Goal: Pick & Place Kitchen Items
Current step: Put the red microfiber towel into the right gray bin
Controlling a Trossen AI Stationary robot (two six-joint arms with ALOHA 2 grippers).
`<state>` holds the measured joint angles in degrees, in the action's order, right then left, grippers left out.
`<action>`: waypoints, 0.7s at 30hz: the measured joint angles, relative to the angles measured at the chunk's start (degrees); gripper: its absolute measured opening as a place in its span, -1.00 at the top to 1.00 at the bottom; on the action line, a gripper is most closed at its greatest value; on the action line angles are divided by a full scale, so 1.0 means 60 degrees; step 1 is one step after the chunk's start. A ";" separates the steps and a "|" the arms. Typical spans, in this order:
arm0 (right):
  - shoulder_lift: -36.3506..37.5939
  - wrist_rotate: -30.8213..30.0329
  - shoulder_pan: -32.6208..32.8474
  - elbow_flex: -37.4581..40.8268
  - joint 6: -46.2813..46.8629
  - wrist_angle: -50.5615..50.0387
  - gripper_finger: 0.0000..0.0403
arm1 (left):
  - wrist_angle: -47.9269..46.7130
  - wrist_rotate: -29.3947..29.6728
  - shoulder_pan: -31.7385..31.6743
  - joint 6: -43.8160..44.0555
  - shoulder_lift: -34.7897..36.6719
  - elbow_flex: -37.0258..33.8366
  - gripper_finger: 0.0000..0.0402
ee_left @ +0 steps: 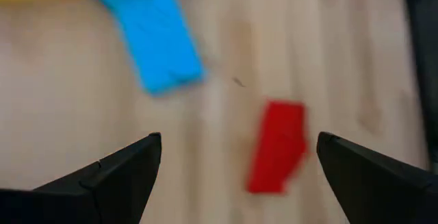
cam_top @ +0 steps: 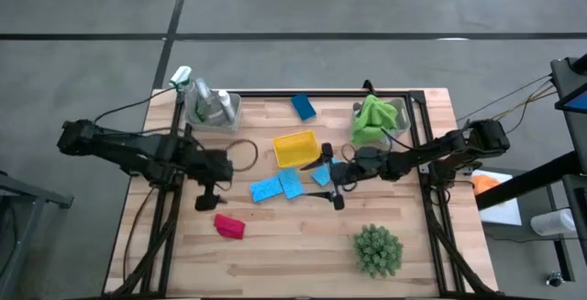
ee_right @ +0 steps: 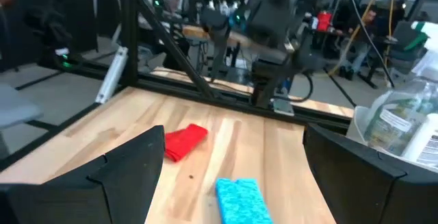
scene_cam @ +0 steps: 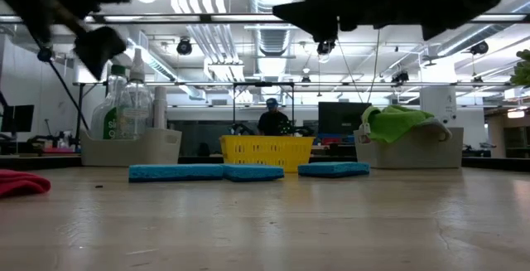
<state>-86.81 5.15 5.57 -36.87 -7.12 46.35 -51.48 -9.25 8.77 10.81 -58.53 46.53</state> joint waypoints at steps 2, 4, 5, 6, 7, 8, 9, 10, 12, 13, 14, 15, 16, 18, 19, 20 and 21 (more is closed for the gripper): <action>0.0012 0.0007 0.0036 0.0249 0.0162 0.0473 -0.70 | 0.0119 -0.0712 0.0320 0.0499 -0.0283 -0.0313 -0.96; 0.0025 -0.0015 0.0047 0.0402 0.0279 0.0560 -0.70 | 0.0379 -0.1045 0.0753 0.1093 -0.0576 -0.0581 -0.96; 0.0034 -0.0089 0.0054 0.0431 0.0328 0.0543 -0.70 | 0.0526 -0.1093 0.0988 0.1304 -0.0698 -0.0721 -0.96; 0.0038 -0.0159 0.0061 0.0442 0.0371 0.0528 -0.70 | 0.0692 -0.1140 0.1249 0.1541 -0.0825 -0.0859 -0.96; 0.0043 -0.0177 0.0061 0.0453 0.0393 0.0542 -0.70 | 0.0960 -0.1146 0.1497 0.1784 -0.0934 -0.0985 -0.96; 0.0056 -0.0175 0.0070 0.0456 0.0401 0.0539 -0.70 | 0.1330 -0.1138 0.1739 0.1999 -0.1039 -0.1100 -0.96; 0.0073 -0.0176 0.0082 0.0457 0.0404 0.0550 -0.70 | 0.1733 -0.1063 0.1970 0.2198 -0.1121 -0.1210 -0.96; 0.0087 -0.0175 0.0086 0.0457 0.0401 0.0560 -0.70 | 0.2102 -0.0871 0.2190 0.2418 -0.1204 -0.1307 -0.96; 0.0112 -0.0182 0.0095 0.0457 0.0401 0.0561 -0.70 | 0.2908 -0.0349 0.2583 0.2746 -0.1395 -0.1510 -0.96; 0.0116 -0.0191 0.0098 0.0457 0.0401 0.0561 -0.70 | 0.3193 -0.0112 0.2753 0.2871 -0.1491 -0.1594 -0.96; 0.0118 -0.0209 0.0098 0.0457 0.0401 0.0561 -0.70 | 0.3387 0.0102 0.2883 0.3009 -0.1589 -0.1660 -0.96; 0.0118 -0.0215 0.0098 0.0457 0.0401 0.0561 -0.70 | 0.3536 0.0288 0.2992 0.3133 -0.1697 -0.1710 -0.96; 0.0118 -0.0215 0.0098 0.0457 0.0401 0.0557 -0.70 | 0.3554 0.0391 0.3069 0.3285 -0.1824 -0.1739 -0.96; 0.0118 -0.0215 0.0115 0.0457 0.0401 0.0561 -0.70 | 0.3452 0.0540 0.3186 0.3485 -0.2087 -0.1781 -0.96; 0.0118 -0.0215 0.0133 0.0457 0.0401 0.0559 -0.70 | 0.3484 0.0554 0.3229 0.3555 -0.2213 -0.1805 -0.96; 0.0118 -0.0215 0.0154 0.0457 0.0401 0.0557 -0.70 | 0.3514 0.0557 0.3287 0.3666 -0.2324 -0.1828 -0.96; 0.0118 -0.0215 0.0172 0.0457 0.0401 0.0557 -0.70 | 0.3553 0.0556 0.3341 0.3756 -0.2448 -0.1870 -0.96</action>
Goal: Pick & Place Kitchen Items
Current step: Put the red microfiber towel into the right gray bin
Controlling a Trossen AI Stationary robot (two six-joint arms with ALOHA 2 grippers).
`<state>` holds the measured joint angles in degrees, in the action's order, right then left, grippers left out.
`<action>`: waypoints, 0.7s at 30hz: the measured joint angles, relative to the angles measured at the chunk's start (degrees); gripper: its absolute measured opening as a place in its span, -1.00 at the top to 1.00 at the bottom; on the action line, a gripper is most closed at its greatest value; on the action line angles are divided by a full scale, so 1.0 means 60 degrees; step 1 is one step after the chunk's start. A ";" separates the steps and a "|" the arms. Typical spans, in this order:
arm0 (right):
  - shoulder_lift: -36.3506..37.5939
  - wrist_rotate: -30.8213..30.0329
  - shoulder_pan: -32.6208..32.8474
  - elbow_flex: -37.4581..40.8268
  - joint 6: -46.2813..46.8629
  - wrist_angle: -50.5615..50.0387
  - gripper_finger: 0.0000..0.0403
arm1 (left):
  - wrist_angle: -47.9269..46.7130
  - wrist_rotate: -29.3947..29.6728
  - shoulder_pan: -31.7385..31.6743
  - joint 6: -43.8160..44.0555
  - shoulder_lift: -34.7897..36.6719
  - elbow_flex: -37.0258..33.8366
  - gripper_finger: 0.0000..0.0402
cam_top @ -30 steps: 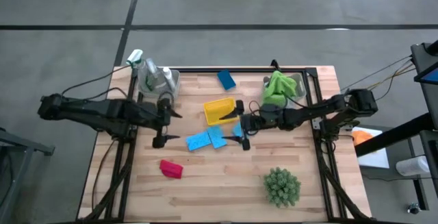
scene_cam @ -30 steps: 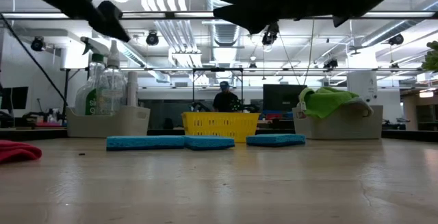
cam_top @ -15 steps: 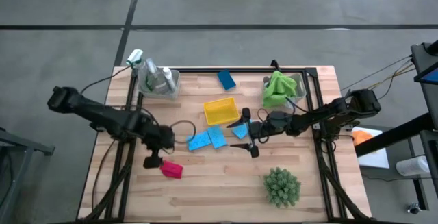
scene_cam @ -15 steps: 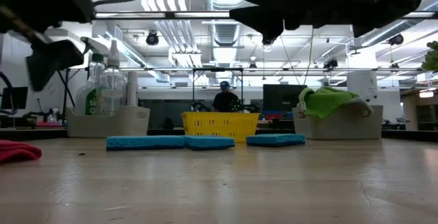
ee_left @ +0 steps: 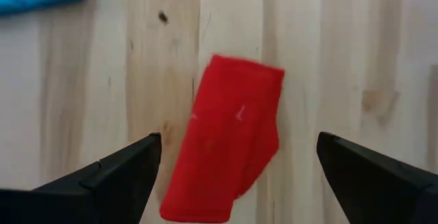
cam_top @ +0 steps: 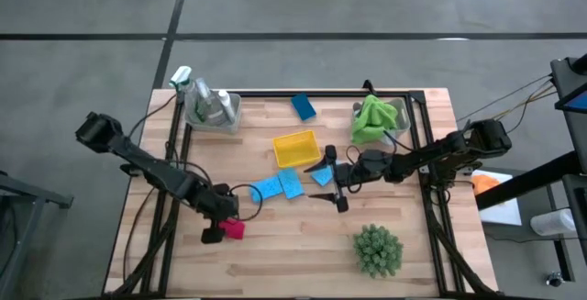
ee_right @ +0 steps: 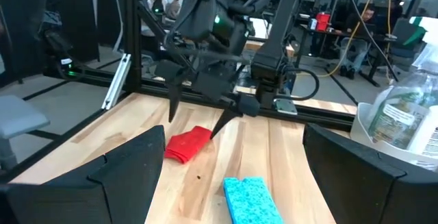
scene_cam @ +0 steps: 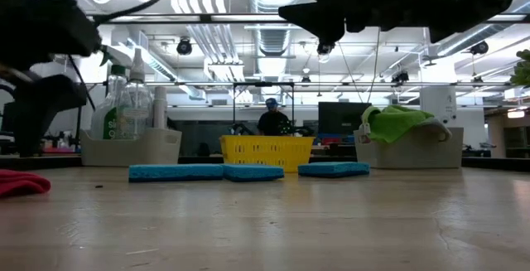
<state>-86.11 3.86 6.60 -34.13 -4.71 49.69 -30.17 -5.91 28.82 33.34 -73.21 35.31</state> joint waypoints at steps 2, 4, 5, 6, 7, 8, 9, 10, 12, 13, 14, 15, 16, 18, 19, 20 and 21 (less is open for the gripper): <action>0.0000 -0.0028 0.0058 0.0000 0.0000 0.0003 -0.70 | -0.0012 0.0004 0.0101 0.0079 -0.0300 -0.0025 -0.96; 0.0000 -0.0082 0.0116 0.0000 0.0000 0.0000 -0.70 | -0.0007 0.0066 0.0165 0.0233 -0.0603 -0.0025 -0.96; 0.0000 -0.0156 0.0146 0.0000 0.0000 -0.0007 -0.70 | -0.0002 0.0066 0.0188 0.0283 -0.0769 -0.0022 -0.96; 0.0000 -0.0224 0.0184 0.0000 -0.0004 -0.0004 -0.70 | -0.0001 0.0070 0.0208 0.0347 -0.0950 -0.0018 -0.96; 0.0000 -0.0274 0.0213 0.0007 -0.0016 -0.0007 -0.70 | -0.0008 0.0068 0.0228 0.0426 -0.1128 -0.0018 -0.96; 0.0000 -0.0315 0.0240 0.0011 -0.0022 -0.0007 -0.70 | -0.0011 0.0106 0.0243 0.0450 -0.1279 0.0001 -0.96; 0.0000 -0.0334 0.0260 0.0011 -0.0025 -0.0009 -0.70 | -0.0011 0.0107 0.0256 0.0507 -0.1397 0.0035 -0.95; 0.0000 -0.0376 0.0283 0.0011 -0.0025 -0.0009 -0.70 | -0.0042 0.0135 0.0272 0.0521 -0.1513 0.0063 -0.94; 0.0000 -0.0449 0.0313 0.0011 -0.0043 -0.0016 -0.70 | -0.0077 0.0194 0.0316 0.0521 -0.1652 0.0084 -0.89; 0.0000 -0.0463 0.0316 0.0011 -0.0067 -0.0035 -0.70 | -0.0083 0.0224 0.0317 0.0521 -0.1685 0.0084 -0.84; 0.0000 -0.0466 0.0318 0.0011 -0.0069 -0.0052 -0.70 | -0.0114 0.0230 0.0315 0.0521 -0.1687 0.0096 -0.78; 0.0000 -0.0466 0.0317 0.0011 -0.0069 -0.0061 -0.70 | -0.0195 0.0268 0.0314 0.0518 -0.1669 0.0125 -0.70; 0.0000 -0.0466 0.0316 0.0011 -0.0069 -0.0066 -0.70 | -0.0295 0.0328 0.0314 0.0510 -0.1649 0.0183 -0.62; 0.0000 -0.0486 0.0318 0.0011 -0.0072 -0.0068 -0.70 | -0.0558 0.0457 0.0314 0.0451 -0.1546 0.0289 -0.41; 0.0000 -0.0492 0.0320 0.0015 -0.0090 -0.0069 -0.70 | -0.0729 0.0454 0.0314 0.0444 -0.1474 0.0337 -0.29; 0.0000 -0.0501 0.0320 0.0015 -0.0102 -0.0069 -0.70 | -0.0767 0.0467 0.0315 0.0443 -0.1376 0.0381 -0.17; 0.0000 -0.0502 0.0320 0.0015 -0.0103 -0.0069 -0.70 | -0.0729 0.0463 0.0317 0.0440 -0.1295 0.0446 -0.04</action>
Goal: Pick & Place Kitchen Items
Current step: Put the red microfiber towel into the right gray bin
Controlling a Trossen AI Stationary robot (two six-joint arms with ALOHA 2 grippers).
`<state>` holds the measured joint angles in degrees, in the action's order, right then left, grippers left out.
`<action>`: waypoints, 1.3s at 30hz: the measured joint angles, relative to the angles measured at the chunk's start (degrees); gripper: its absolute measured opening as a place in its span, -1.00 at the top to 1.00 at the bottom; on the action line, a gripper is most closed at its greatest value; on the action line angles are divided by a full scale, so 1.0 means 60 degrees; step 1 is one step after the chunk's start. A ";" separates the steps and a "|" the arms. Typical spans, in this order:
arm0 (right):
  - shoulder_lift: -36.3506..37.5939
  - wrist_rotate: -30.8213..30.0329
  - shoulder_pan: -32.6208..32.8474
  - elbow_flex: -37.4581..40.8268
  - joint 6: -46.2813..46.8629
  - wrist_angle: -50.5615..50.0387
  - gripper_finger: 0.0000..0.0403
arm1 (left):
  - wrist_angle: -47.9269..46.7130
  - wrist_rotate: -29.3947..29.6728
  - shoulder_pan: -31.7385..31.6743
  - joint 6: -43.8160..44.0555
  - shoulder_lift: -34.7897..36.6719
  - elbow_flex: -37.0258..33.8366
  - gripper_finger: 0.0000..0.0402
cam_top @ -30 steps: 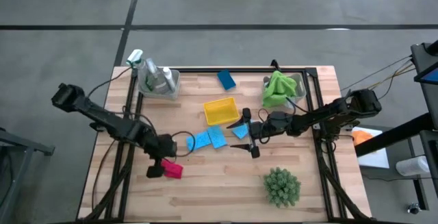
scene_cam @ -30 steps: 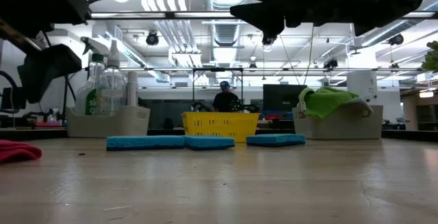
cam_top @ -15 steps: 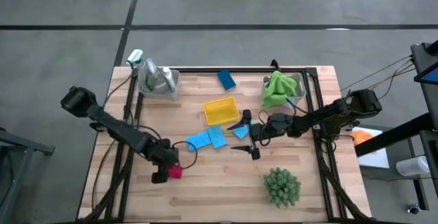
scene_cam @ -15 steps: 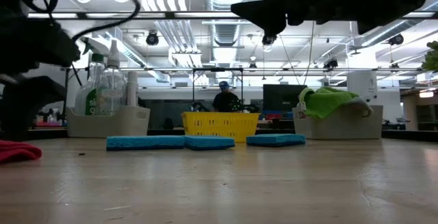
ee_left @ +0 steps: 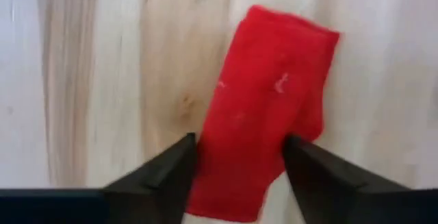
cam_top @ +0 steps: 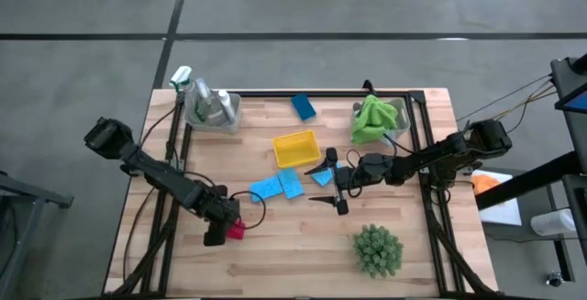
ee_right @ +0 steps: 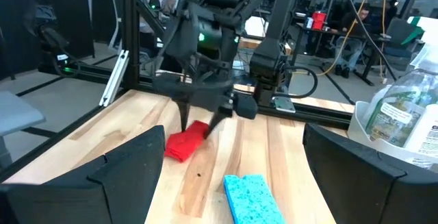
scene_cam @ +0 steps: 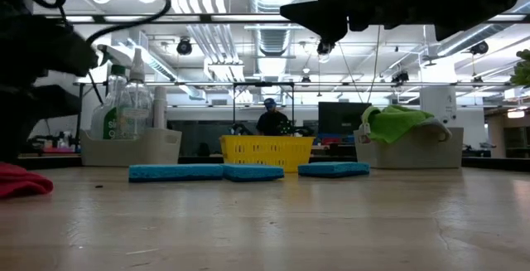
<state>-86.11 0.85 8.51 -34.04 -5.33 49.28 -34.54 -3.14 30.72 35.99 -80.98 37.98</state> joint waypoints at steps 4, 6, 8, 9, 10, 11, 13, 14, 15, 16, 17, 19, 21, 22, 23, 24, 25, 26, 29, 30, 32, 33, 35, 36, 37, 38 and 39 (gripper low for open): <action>0.0000 0.0003 0.0000 0.0003 -0.0003 -0.0004 -0.70 | 0.0034 0.0042 -0.0004 -0.0145 0.0183 0.0062 0.51; 0.0003 0.0003 0.0000 0.0011 -0.0003 -0.0003 -0.70 | 0.0047 0.0052 -0.0002 -0.0335 0.0224 0.0121 0.80; 0.0004 0.0003 0.0005 0.0020 -0.0003 -0.0004 -0.70 | 0.0022 -0.0149 -0.0015 -0.0487 0.0221 0.0187 0.93; 0.0002 0.0003 0.0009 0.0022 -0.0003 -0.0005 -0.70 | -0.0005 -0.0157 -0.0023 -0.0508 0.0221 0.0248 0.94; 0.0004 0.0001 0.0018 0.0022 -0.0003 -0.0004 -0.70 | 0.0003 -0.0157 -0.0039 -0.0517 0.0221 0.0321 0.93; 0.0000 0.0003 0.0018 0.0022 -0.0003 -0.0004 -0.70 | 0.0000 -0.0157 -0.0059 -0.0548 0.0232 0.0409 0.93; 0.0001 0.0016 0.0029 0.0022 -0.0055 -0.0001 -0.70 | -0.0026 -0.0150 -0.0085 -0.0721 0.0347 0.0586 0.96; 0.0001 0.0049 0.0038 0.0022 -0.0107 0.0006 -0.70 | -0.0033 -0.0120 -0.0121 -0.0795 0.0429 0.0697 0.97; 0.0000 0.0089 0.0051 0.0023 -0.0164 0.0053 -0.70 | -0.0033 -0.0007 -0.0163 -0.0858 0.0539 0.0811 0.98; 0.0000 0.0192 0.0066 0.0029 -0.0210 0.0152 -0.70 | -0.0059 0.0135 -0.0209 -0.0902 0.0672 0.0929 0.98; 0.0000 0.0400 0.0079 0.0030 -0.0259 0.0316 -0.70 | -0.0143 0.0315 -0.0272 -0.0932 0.0822 0.1067 0.98; 0.0000 0.0866 0.0091 0.0059 -0.0280 0.0791 -0.70 | -0.0272 0.0841 -0.0413 -0.0966 0.1135 0.1381 0.98; 0.0004 0.1276 0.0091 0.0109 -0.0263 0.1263 -0.70 | -0.0346 0.1492 -0.0587 -0.1039 0.1439 0.1705 0.99; 0.0004 0.1428 0.0091 0.0109 -0.0244 0.1421 -0.70 | -0.0347 0.1854 -0.0685 -0.1125 0.1592 0.1896 0.99; 0.0001 0.1544 0.0091 0.0113 -0.0197 0.1604 -0.70 | -0.0295 0.2219 -0.0778 -0.1234 0.1705 0.2078 0.99; 0.0003 0.1568 0.0091 0.0110 -0.0166 0.1758 -0.70 | -0.0222 0.2596 -0.0878 -0.1395 0.1809 0.2247 0.99; 0.0004 0.1575 0.0091 0.0097 -0.0130 0.1834 -0.70 | -0.0130 0.2995 -0.0971 -0.1571 0.1899 0.2415 0.99; 0.0004 0.1578 0.0091 0.0079 -0.0077 0.1875 -0.70 | 0.0027 0.3365 -0.1058 -0.1771 0.1956 0.2578 0.99; 0.0001 0.1579 0.0071 0.0032 0.0117 0.2118 -0.70 | 0.0829 0.4421 -0.1325 -0.2653 0.2017 0.2966 0.99; 0.0004 0.1576 0.0066 0.0007 0.0144 0.2218 -0.70 | 0.1236 0.4651 -0.1411 -0.3049 0.2013 0.3036 0.99; 0.0004 0.1569 0.0066 -0.0022 0.0190 0.2376 -0.70 | 0.2232 0.4958 -0.1632 -0.3851 0.1974 0.3064 1.00; 0.0004 0.1569 0.0066 -0.0034 0.0236 0.2440 -0.70 | 0.2801 0.5044 -0.1752 -0.4211 0.1969 0.2989 1.00; 0.0004 0.1554 0.0066 -0.0071 0.0283 0.2536 -0.70 | 0.3855 0.5103 -0.2071 -0.4856 0.1969 0.2758 1.00; 0.0004 0.1529 0.0066 -0.0073 0.0286 0.2564 -0.70 | 0.4406 0.5100 -0.2237 -0.5126 0.1969 0.2616 1.00; 0.0004 0.1461 0.0066 -0.0073 0.0293 0.2567 -0.70 | 0.4869 0.5097 -0.2372 -0.5328 0.1966 0.2490 1.00; 0.0004 0.1377 0.0066 -0.0073 0.0322 0.2556 -0.70 | 0.5263 0.5043 -0.2499 -0.5531 0.1966 0.2370 1.00; 0.0004 0.1332 0.0066 -0.0073 0.0328 0.2543 -0.70 | 0.5705 0.4856 -0.2627 -0.5711 0.1966 0.2238 1.00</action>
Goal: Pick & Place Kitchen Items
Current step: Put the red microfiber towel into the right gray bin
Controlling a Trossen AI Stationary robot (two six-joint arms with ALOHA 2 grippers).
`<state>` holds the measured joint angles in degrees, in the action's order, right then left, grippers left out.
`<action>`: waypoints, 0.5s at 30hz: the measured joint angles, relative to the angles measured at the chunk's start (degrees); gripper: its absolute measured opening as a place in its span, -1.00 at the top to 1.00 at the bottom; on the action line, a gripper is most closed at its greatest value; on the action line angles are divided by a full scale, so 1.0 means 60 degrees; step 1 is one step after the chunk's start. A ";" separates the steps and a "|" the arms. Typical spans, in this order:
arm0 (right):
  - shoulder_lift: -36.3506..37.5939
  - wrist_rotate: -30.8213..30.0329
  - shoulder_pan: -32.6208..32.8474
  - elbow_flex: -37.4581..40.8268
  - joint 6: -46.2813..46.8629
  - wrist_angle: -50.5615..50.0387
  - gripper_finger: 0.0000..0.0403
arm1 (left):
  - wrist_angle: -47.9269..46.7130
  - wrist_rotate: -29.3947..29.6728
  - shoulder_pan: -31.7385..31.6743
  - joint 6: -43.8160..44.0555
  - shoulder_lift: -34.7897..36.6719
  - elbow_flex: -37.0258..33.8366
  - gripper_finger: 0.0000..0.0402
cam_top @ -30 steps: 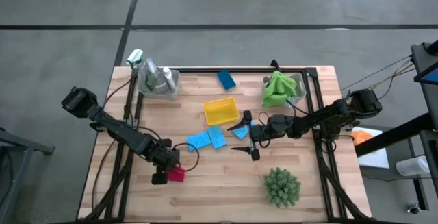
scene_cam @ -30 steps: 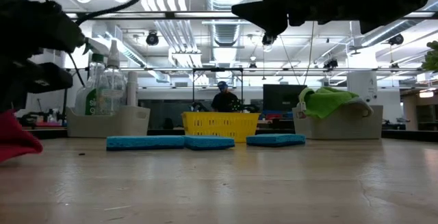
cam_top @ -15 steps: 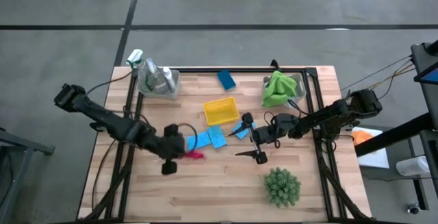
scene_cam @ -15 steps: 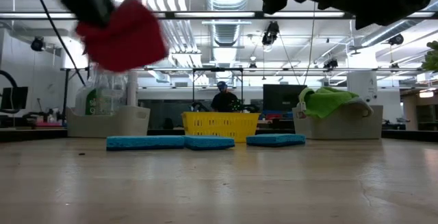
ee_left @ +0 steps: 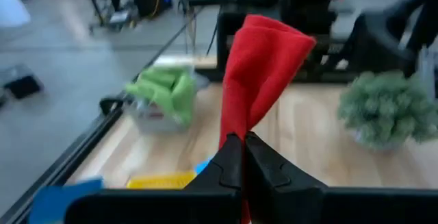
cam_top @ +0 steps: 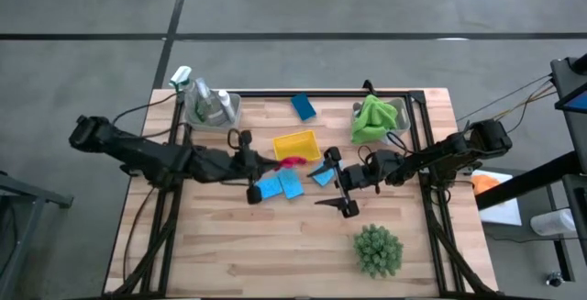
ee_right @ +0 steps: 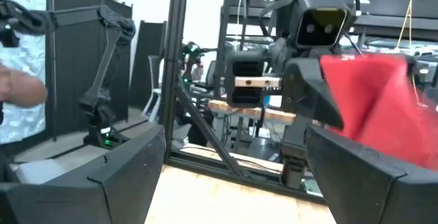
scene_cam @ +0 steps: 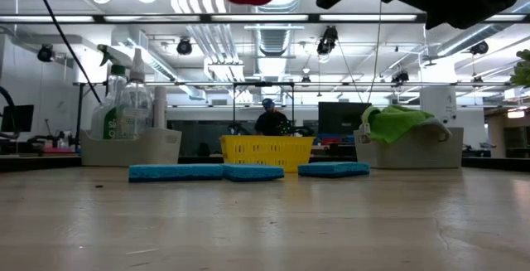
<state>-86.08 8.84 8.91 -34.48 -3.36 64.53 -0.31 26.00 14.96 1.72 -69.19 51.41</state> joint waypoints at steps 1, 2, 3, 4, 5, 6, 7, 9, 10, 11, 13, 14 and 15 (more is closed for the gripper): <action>0.0000 -0.0007 -0.0003 0.0000 0.0000 0.0000 -0.70 | 0.0497 -0.0287 -0.0112 -0.0149 0.0000 -0.0154 1.00; 0.0000 -0.0017 -0.0005 0.0000 0.0000 0.0010 -0.70 | 0.0980 -0.0577 -0.0219 -0.0263 -0.0001 -0.0335 1.00; 0.0000 -0.0028 -0.0007 0.0000 0.0000 0.0018 -0.70 | 0.1438 -0.0801 -0.0313 -0.0309 -0.0004 -0.0523 1.00; 0.0000 -0.0062 -0.0009 0.0000 0.0000 0.0016 -0.70 | 0.1850 -0.0885 -0.0385 -0.0332 -0.0011 -0.0706 1.00; 0.0000 -0.0168 -0.0011 0.0000 0.0001 -0.0001 -0.70 | 0.2231 -0.0920 -0.0458 -0.0339 -0.0011 -0.0901 1.00; 0.0011 -0.0337 -0.0011 0.0009 0.0000 -0.0013 -0.70 | 0.2510 -0.0915 -0.0513 -0.0410 -0.0011 -0.1076 1.00; 0.0052 -0.0528 -0.0013 0.0038 -0.0001 -0.0055 -0.70 | 0.2721 -0.0908 -0.0530 -0.0500 -0.0010 -0.1210 1.00; 0.0156 -0.0906 -0.0019 0.0158 -0.0004 -0.0102 -0.70 | 0.2916 -0.0918 -0.0536 -0.0714 0.0007 -0.1403 1.00; 0.0208 -0.1097 -0.0028 0.0250 -0.0004 -0.0095 -0.70 | 0.2958 -0.1019 -0.0528 -0.0799 0.0007 -0.1448 1.00; 0.0297 -0.1269 -0.0041 0.0366 -0.0004 -0.0124 -0.70 | 0.2910 -0.1180 -0.0521 -0.0886 0.0007 -0.1456 1.00; 0.0413 -0.1485 -0.0086 0.0530 -0.0007 -0.0150 -0.70 | 0.2711 -0.1709 -0.0520 -0.1038 0.0012 -0.1447 1.00; 0.0467 -0.1519 -0.0111 0.0581 -0.0030 -0.0121 -0.70 | 0.2671 -0.2091 -0.0525 -0.1086 0.0015 -0.1444 1.00; 0.0494 -0.1525 -0.0137 0.0628 -0.0075 -0.0117 -0.70 | 0.2662 -0.2471 -0.0527 -0.1115 0.0015 -0.1441 1.00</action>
<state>-83.12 -0.31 8.08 -30.71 -3.81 63.83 15.66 11.17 11.79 -4.97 -69.10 42.76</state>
